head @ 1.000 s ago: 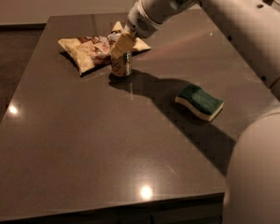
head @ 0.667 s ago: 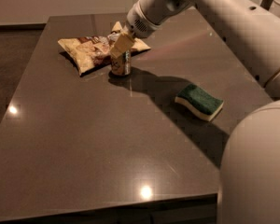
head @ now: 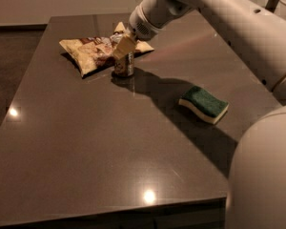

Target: Move orange can near brown chip bag

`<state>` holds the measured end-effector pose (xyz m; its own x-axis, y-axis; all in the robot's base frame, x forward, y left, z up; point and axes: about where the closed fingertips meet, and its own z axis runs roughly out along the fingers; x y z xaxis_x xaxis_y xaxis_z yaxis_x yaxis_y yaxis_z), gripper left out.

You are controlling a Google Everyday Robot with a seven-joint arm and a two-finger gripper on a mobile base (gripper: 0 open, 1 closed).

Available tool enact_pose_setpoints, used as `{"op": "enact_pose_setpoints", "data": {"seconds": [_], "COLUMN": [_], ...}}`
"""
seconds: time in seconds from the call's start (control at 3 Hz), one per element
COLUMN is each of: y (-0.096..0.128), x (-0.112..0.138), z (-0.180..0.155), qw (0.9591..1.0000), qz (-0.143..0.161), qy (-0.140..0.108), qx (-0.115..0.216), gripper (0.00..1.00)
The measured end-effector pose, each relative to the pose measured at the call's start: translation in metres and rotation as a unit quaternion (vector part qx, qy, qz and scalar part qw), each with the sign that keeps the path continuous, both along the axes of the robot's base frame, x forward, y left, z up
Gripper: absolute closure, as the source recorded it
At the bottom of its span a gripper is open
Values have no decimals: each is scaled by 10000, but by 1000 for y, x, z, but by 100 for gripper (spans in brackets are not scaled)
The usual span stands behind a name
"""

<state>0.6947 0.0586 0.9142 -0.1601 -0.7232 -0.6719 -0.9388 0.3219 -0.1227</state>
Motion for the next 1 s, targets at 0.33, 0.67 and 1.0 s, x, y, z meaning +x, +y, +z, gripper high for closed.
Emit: {"op": "enact_pose_setpoints", "data": {"seconds": [0.33,0.67,1.0], "y": [2,4,4], "x": [0,0,0], "z": [-2,-4,-4], "qw": [10000,10000,10000], "qz": [14,30,31], "qy": [12,26,27], "qx": [-3,-7,-7], "gripper": [13,0,0]}}
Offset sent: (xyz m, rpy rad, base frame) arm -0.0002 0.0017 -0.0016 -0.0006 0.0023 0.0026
